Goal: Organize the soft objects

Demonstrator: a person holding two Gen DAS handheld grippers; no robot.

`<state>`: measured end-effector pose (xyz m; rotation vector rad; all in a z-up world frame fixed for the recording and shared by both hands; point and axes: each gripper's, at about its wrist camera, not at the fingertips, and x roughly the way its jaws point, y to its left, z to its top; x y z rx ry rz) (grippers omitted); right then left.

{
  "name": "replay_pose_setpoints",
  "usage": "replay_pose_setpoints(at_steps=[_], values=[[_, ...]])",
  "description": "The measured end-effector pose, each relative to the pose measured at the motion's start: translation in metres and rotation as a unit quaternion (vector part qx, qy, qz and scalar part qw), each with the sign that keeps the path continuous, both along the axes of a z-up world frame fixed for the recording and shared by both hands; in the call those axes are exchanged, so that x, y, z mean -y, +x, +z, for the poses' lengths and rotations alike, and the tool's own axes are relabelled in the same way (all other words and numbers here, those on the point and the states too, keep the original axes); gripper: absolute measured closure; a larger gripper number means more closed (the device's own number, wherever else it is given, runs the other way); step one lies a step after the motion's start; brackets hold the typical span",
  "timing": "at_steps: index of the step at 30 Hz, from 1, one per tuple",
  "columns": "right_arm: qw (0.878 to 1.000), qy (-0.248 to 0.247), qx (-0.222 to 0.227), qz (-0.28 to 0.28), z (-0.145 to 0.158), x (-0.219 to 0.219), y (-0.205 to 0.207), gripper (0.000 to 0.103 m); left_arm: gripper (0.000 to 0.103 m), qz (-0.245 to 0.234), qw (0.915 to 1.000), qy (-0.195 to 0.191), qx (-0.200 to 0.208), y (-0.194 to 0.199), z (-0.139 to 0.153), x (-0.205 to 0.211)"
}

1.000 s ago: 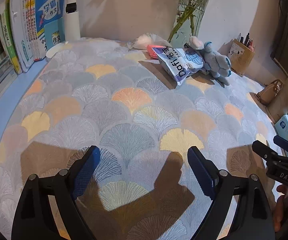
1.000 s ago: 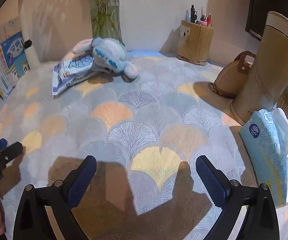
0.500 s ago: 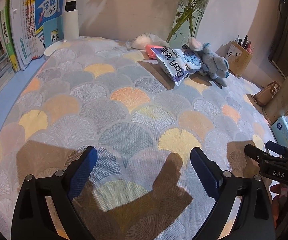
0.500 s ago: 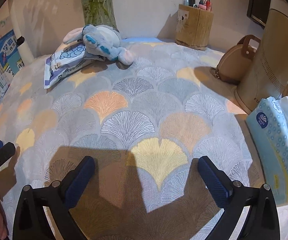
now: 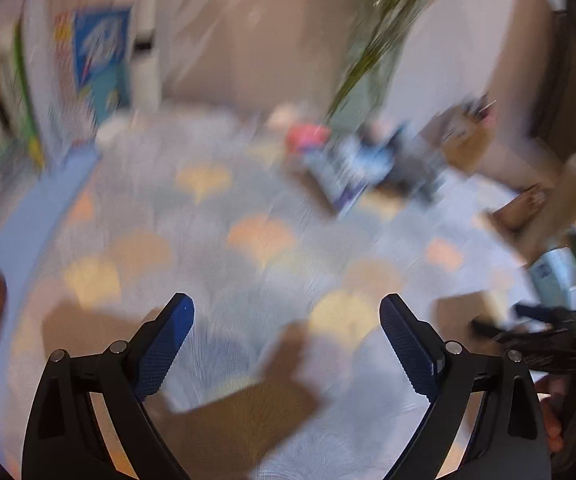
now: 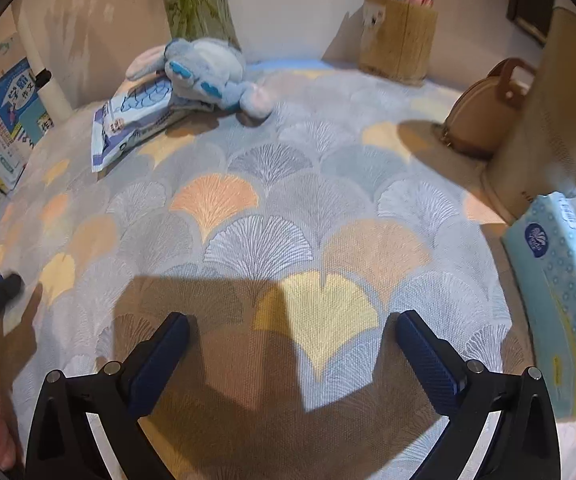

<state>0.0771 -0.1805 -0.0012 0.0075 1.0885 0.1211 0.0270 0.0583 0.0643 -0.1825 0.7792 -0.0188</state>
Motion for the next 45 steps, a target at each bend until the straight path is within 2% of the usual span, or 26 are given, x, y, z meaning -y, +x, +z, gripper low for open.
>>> replay_pose_setpoints(at_steps=[2,3,6,8,9,11,13,16,19,21,23,24,26,27,28,29,30,32,34,36,39,45], values=[[0.999,0.011,-0.039,0.021,0.005,-0.002,0.006,0.000,0.008,-0.013,0.9988,0.021,0.043,0.006,0.039,-0.002],[0.997,0.042,-0.049,0.031,0.013,0.000,0.011,0.000,0.008,-0.021,0.9980,0.029,0.052,0.011,0.051,-0.002],[0.994,0.101,-0.026,0.043,0.046,0.000,0.027,0.000,0.008,-0.040,0.9952,0.055,0.070,0.046,0.079,-0.005],[0.993,0.104,0.008,0.051,0.068,-0.006,0.040,0.000,0.008,-0.035,0.9952,0.058,0.070,0.081,0.083,-0.014],[0.993,0.101,0.031,0.056,0.079,-0.010,0.050,0.000,0.008,-0.034,0.9963,0.048,0.063,0.095,0.081,-0.017],[0.991,0.102,0.060,0.058,0.088,-0.016,0.068,0.000,0.009,-0.040,0.9982,0.005,0.045,0.132,0.071,-0.029],[0.989,0.125,0.062,0.057,0.085,-0.017,0.094,0.000,0.009,-0.041,0.9979,-0.041,0.030,0.169,0.054,-0.039],[0.982,0.173,0.054,0.053,0.069,-0.022,0.131,0.000,0.009,-0.045,0.9965,-0.071,0.004,0.213,0.024,-0.044],[0.979,0.193,0.052,0.046,0.053,-0.027,0.157,0.000,0.009,-0.062,0.9966,-0.054,-0.010,0.246,-0.005,-0.036],[0.977,0.200,0.053,0.046,0.045,-0.031,0.169,0.000,0.009,-0.073,0.9973,-0.004,-0.009,0.261,-0.019,-0.024],[0.976,0.207,0.060,0.043,0.038,-0.033,0.176,0.003,0.009,-0.087,0.9960,0.021,-0.010,0.269,-0.029,-0.016],[0.975,0.211,0.062,0.044,0.036,-0.032,0.178,0.009,0.011,-0.099,0.9947,0.023,-0.015,0.273,-0.034,-0.013],[0.973,0.216,0.062,0.043,0.032,-0.033,0.179,0.016,0.033,-0.107,0.9940,0.022,-0.006,0.275,-0.040,-0.011],[0.973,0.218,0.062,0.045,0.030,-0.030,0.179,0.030,0.041,-0.106,0.9941,0.024,-0.007,0.277,-0.044,-0.010],[0.974,0.214,0.063,0.045,0.029,-0.031,0.179,0.046,0.058,-0.103,0.9940,0.031,-0.020,0.280,-0.050,-0.009],[0.974,0.211,0.063,0.048,0.027,-0.032,0.179,0.047,0.068,-0.103,0.9935,0.041,-0.026,0.281,-0.053,-0.007],[0.973,0.215,0.068,0.049,0.026,-0.031,0.177,0.048,0.070,-0.105,0.9936,0.037,-0.019,0.279,-0.052,-0.008],[0.970,0.222,0.078,0.053,0.027,-0.032,0.174,0.056,0.071,-0.113,0.9935,0.007,-0.002,0.274,-0.048,-0.013],[0.971,0.213,0.100,0.053,0.032,-0.034,0.168,0.060,0.072,-0.105,0.9944,0.009,0.009,0.271,-0.046,-0.015],[0.972,0.199,0.118,0.049,0.037,-0.037,0.162,0.061,0.072,-0.103,0.9942,0.017,0.026,0.266,-0.042,-0.012],[0.969,0.207,0.126,0.043,0.039,-0.033,0.160,0.061,0.072,-0.104,0.9929,0.029,0.051,0.257,-0.035,-0.004],[0.959,0.250,0.130,0.023,0.041,-0.009,0.156,0.061,0.072,-0.098,0.9929,0.030,0.059,0.245,-0.022,0.005]])
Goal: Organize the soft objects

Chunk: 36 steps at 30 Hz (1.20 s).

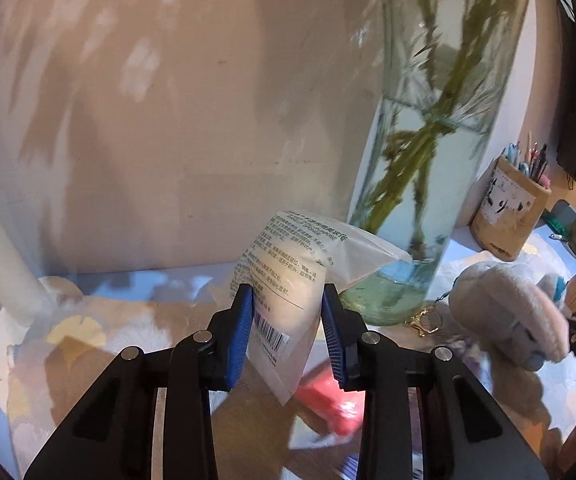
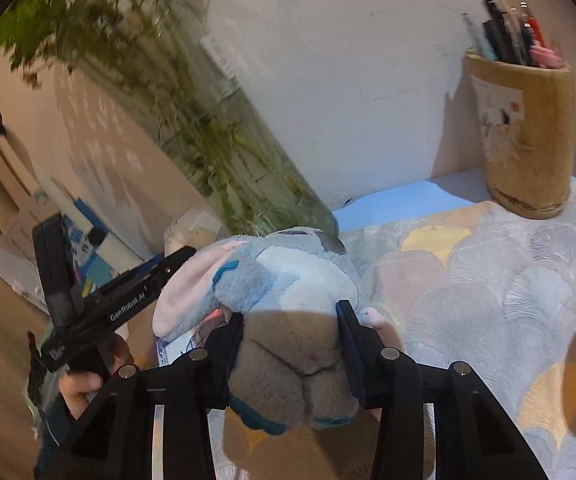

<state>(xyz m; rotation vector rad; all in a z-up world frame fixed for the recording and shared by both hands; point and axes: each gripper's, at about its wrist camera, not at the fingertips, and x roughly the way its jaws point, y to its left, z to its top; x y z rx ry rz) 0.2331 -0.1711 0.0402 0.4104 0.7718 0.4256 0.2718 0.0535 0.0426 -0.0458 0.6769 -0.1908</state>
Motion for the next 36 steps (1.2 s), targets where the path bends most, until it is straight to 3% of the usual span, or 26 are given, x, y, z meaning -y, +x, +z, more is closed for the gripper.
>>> replay_pose_setpoints(at_steps=[5,10,15,20,25,29,30,34,36], values=[[0.999,0.013,0.044,0.027,0.038,0.011,-0.026,0.061,0.072,-0.014,0.9998,0.004,0.010,-0.050,0.029,0.000],[0.996,-0.002,0.083,0.037,0.083,0.024,-0.082,0.061,0.072,-0.011,0.9987,-0.033,0.037,-0.120,0.059,-0.012],[0.994,-0.027,0.093,0.047,0.101,0.036,-0.139,0.061,0.072,0.001,0.9968,-0.053,0.059,-0.192,0.068,-0.014],[0.991,-0.071,0.089,0.067,0.100,0.039,-0.185,0.061,0.072,0.014,0.9971,-0.066,0.036,-0.229,0.041,-0.008],[0.990,-0.107,0.014,0.094,0.052,0.032,-0.200,0.061,0.072,0.028,0.9972,-0.070,0.001,-0.237,0.006,-0.005],[0.992,-0.053,-0.013,0.114,0.028,0.041,-0.216,0.058,0.072,0.035,0.9979,-0.054,-0.008,-0.243,-0.009,-0.006],[0.993,-0.036,-0.011,0.112,0.027,0.046,-0.221,0.052,0.072,0.033,0.9981,-0.051,-0.014,-0.242,-0.011,-0.005],[0.995,-0.037,0.000,0.088,0.032,0.055,-0.239,0.044,0.072,0.022,0.9981,-0.055,-0.015,-0.245,-0.012,-0.004],[0.994,-0.009,0.003,0.112,0.037,0.055,-0.251,0.043,0.072,0.022,0.9978,-0.060,-0.019,-0.244,-0.014,-0.006]])
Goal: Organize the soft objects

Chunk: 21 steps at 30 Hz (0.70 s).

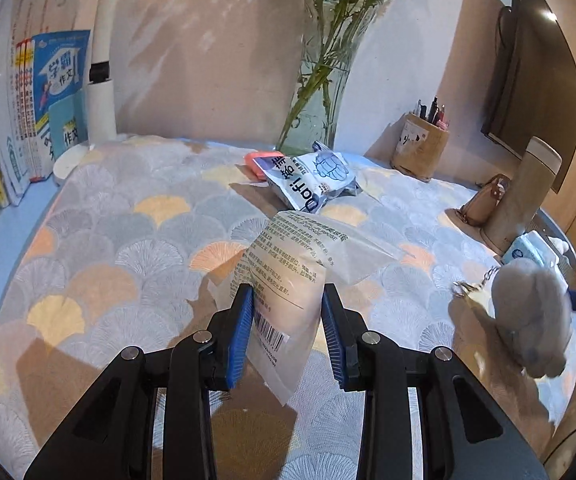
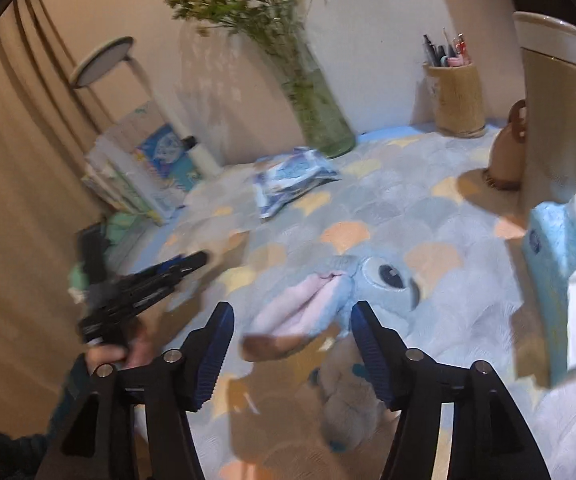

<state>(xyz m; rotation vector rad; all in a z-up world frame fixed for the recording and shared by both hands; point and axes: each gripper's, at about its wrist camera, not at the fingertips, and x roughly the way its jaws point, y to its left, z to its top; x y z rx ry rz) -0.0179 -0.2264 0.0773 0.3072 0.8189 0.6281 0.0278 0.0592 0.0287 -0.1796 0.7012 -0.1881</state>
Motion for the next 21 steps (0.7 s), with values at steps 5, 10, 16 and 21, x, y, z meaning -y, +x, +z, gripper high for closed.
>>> replay_pose_setpoints(at_steps=[5,10,16,21], values=[[0.999,-0.008,0.040,0.031,0.011,-0.009,-0.029,0.005,0.072,-0.007,1.0000,-0.002,0.003,-0.002,0.000,0.000],[0.997,-0.078,0.016,0.015,-0.005,-0.021,-0.015,0.004,0.072,-0.011,0.9999,-0.002,-0.001,-0.001,0.000,0.001],[0.992,-0.111,-0.051,-0.013,-0.045,-0.034,0.031,0.004,0.072,-0.008,0.9999,-0.004,-0.008,0.001,-0.001,0.001],[0.989,-0.119,-0.063,-0.056,-0.066,-0.044,0.044,0.000,0.072,-0.009,0.9998,-0.008,-0.016,0.005,-0.004,-0.001]])
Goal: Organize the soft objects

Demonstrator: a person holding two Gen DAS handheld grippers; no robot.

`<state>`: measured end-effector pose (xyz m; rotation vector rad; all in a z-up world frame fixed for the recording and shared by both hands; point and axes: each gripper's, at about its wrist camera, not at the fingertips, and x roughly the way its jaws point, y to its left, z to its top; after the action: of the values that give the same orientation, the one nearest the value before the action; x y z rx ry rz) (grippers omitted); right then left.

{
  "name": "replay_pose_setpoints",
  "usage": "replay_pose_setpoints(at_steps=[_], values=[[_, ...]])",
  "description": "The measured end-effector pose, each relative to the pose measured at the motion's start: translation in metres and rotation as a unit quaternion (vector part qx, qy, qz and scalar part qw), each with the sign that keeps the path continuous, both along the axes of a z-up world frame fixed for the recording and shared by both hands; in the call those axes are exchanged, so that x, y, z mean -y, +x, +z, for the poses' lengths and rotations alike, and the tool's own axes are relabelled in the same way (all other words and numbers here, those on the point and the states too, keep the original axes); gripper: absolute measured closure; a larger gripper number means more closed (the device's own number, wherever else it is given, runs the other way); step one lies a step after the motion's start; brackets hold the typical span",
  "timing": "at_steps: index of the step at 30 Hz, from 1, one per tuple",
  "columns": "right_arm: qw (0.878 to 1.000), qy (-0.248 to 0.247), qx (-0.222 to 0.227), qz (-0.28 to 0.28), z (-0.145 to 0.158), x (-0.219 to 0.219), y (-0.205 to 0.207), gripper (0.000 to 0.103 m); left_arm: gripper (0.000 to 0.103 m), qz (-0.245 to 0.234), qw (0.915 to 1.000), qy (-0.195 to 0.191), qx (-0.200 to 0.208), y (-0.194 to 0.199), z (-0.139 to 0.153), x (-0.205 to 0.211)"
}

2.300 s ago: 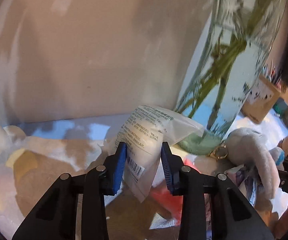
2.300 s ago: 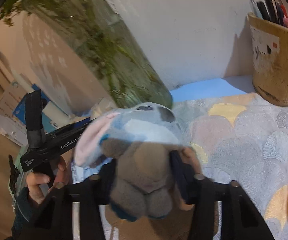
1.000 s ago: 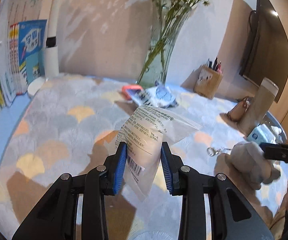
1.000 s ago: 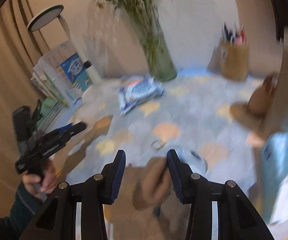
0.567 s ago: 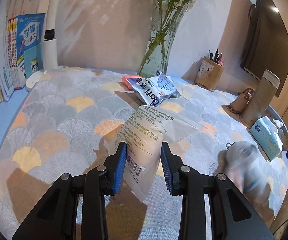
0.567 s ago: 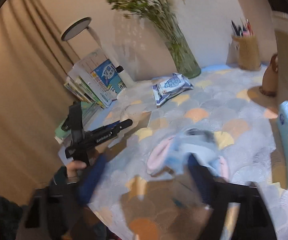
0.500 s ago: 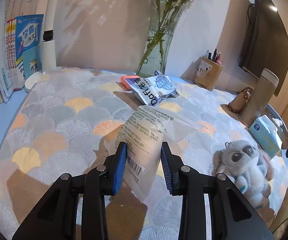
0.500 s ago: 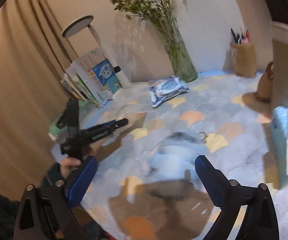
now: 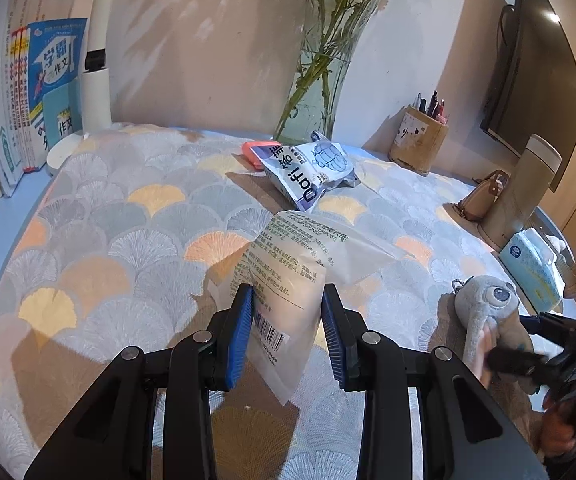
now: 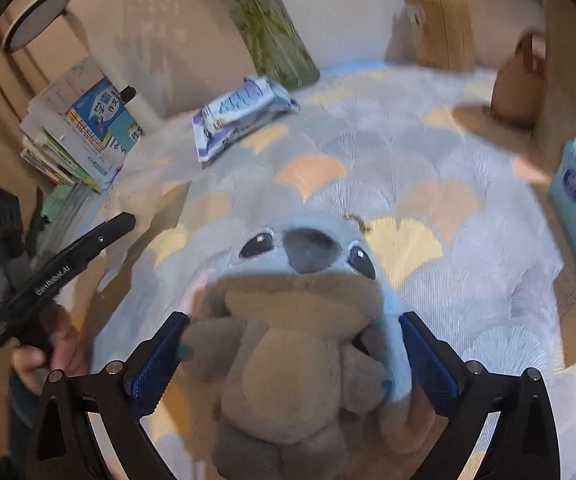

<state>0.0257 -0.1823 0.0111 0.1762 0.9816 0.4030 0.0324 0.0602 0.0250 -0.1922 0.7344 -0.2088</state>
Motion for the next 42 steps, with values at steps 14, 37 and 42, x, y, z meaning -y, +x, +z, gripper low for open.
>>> replay_pose_setpoints(at_steps=[14,37,42], values=[[0.995,-0.023,0.102,-0.002,0.056,0.013,-0.032,0.077,0.072,0.006,0.9982,0.013,0.059,-0.022,0.048,0.026],[0.996,-0.081,0.017,0.027,0.005,-0.010,-0.020,0.073,0.072,-0.022,0.9966,0.038,0.070,-0.048,0.065,0.055],[0.999,-0.030,0.028,0.030,0.014,0.005,-0.026,0.073,0.072,-0.028,0.9959,0.039,0.077,-0.051,0.070,0.063]])
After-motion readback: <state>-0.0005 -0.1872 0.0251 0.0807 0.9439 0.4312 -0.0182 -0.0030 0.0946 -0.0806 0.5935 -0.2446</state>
